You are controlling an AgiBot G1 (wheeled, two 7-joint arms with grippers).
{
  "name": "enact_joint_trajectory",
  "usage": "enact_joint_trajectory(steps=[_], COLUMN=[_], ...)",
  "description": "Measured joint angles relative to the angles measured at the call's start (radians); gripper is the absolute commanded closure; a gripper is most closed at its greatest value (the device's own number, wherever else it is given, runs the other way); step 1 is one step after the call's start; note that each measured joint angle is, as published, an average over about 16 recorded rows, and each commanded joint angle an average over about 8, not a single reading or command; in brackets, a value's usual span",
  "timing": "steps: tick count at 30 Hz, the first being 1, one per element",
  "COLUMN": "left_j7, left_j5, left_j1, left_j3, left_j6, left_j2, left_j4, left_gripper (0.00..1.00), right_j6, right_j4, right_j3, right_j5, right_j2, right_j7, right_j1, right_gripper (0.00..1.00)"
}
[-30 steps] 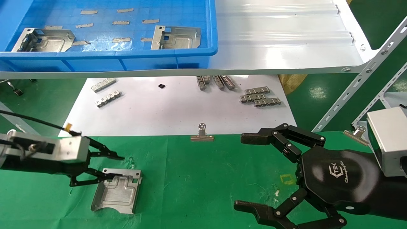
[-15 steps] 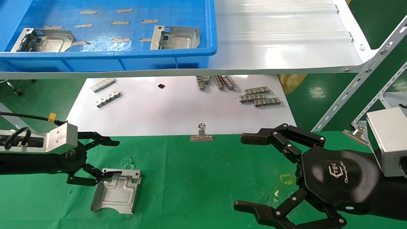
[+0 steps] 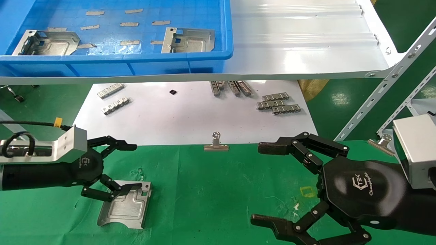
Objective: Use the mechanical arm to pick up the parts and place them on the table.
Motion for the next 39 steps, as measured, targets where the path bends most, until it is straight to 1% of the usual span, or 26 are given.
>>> enact_joint_trajectory(steps=[39], left_j7=[-0.489], left_j5=[-0.254], left_j1=[0.436], left_j3=[-0.437], left_j6=[-0.071], left_j2=[-0.173], left_j4=[-0.787], left_gripper=[0.00], right_j6=[0.000], right_j4=[0.000], right_j3=[0.000], right_j5=[0.000], right_j2=[0.000], right_j7=[0.000], right_j1=[0.000], right_gripper=[0.00])
